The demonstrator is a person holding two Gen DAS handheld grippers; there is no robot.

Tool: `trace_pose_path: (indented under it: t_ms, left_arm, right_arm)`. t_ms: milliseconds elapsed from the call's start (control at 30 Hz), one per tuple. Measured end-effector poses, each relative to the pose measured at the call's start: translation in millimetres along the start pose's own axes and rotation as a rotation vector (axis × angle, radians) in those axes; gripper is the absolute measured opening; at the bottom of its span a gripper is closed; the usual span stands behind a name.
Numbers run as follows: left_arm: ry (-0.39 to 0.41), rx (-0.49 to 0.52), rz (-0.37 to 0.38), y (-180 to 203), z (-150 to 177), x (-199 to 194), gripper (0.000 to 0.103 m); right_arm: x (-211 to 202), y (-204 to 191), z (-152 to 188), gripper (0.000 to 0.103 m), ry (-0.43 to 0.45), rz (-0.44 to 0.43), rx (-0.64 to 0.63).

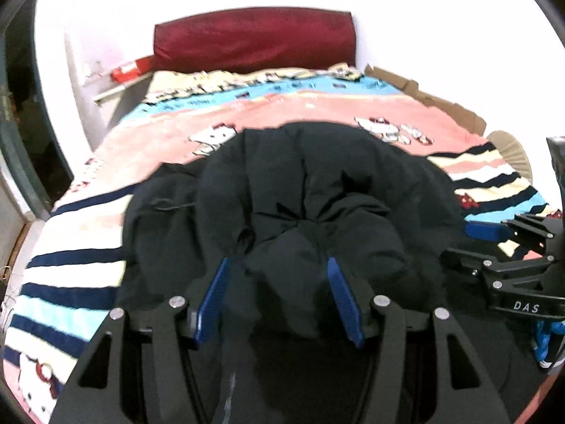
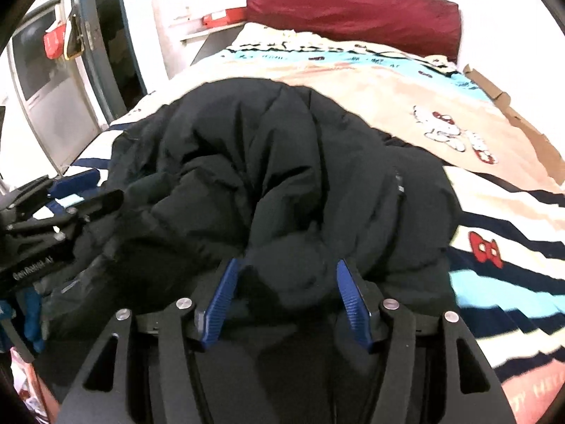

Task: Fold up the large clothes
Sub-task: 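Grasp the folded jacket edge with both grippers and fold it lengthwise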

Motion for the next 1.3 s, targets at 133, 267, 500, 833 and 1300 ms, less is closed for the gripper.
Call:
trace_pose_path:
  t_ms: [133, 267, 500, 833, 1300]
  left_arm:
    - [0.021, -0.005, -0.032, -5.7, 12.0, -40.9, 0.056]
    - [0.017, -0.095, 0.015, -23.9, 40.0, -77.7, 0.056]
    - [-0.031, -0.220, 0.006, -68.4, 99.2, -120.4, 0.056]
    - [-0.069, -0.434, 0.006, -130.9, 177.1, -143.1, 0.061]
    - [-0.152, -0.682, 0.190, -145.1, 239.7, -98.4, 0.062]
  right_arm:
    - [-38.5, -2.1, 19.1, 0.059, 0.020, 0.022, 0.006]
    - [-78.4, 5.2, 42.3, 0.065, 0.041, 0.035, 0.027]
    - [-138.9, 41.5, 82.1, 0.074, 0.075, 0.074, 0.097]
    - [-158.5, 121.5, 138.8, 0.081, 0.047, 0.130, 0.289]
    - [-98.8, 111.7, 178.8, 0.085, -0.114, 0.015, 0.320]
Point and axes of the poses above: each gripper's, at about its wrist camera, not at the fingertips, and x roughly the way its jaws point, y to its right, z to its underside, the point moved 7 cm from there along x, roughly the way its jaws point, and after that the axes turned 8 degrees about x, right-handed, at the moved point
